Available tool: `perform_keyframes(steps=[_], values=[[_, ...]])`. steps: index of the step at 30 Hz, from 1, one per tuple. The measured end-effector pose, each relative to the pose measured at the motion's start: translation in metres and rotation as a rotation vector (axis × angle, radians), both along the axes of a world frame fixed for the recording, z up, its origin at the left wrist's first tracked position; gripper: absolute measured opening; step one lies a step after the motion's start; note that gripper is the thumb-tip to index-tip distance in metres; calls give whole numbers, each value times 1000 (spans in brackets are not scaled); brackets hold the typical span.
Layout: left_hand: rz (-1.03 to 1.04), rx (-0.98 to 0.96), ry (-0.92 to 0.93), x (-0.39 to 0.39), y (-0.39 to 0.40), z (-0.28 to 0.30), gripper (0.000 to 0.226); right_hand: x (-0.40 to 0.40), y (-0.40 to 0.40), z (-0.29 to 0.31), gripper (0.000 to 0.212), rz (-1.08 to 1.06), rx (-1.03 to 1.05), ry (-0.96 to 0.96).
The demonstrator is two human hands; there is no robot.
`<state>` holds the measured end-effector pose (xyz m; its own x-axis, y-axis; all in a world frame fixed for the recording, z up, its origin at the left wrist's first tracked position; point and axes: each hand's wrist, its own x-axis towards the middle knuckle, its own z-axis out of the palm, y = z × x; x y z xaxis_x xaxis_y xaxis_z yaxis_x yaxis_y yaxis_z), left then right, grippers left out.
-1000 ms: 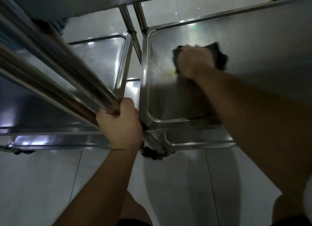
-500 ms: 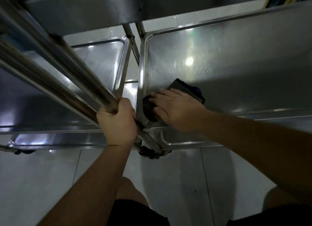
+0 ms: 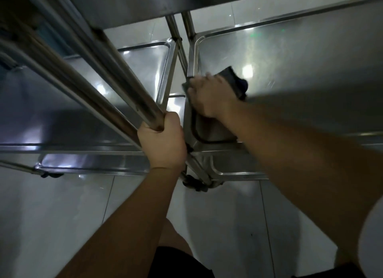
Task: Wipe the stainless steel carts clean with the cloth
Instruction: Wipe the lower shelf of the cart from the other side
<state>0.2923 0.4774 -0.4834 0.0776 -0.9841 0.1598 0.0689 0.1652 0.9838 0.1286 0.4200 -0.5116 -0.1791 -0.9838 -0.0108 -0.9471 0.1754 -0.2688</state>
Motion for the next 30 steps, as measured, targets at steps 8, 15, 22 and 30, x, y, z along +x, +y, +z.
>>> perform_keyframes(steps=[8, 15, 22, 30], values=[[-79, 28, -26, 8, -2, -2, 28, 3, 121, -15, 61, 54, -58, -13], [-83, 112, -85, 12, 1, 2, 21, -131, 228, -20, 79, -281, 36, 101], [-123, 198, -292, 28, 14, 6, 11, -159, 255, -17, 75, -403, 77, 98], [-96, 219, -674, 44, 68, -28, 15, -164, 254, -15, 68, -387, 101, 66]])
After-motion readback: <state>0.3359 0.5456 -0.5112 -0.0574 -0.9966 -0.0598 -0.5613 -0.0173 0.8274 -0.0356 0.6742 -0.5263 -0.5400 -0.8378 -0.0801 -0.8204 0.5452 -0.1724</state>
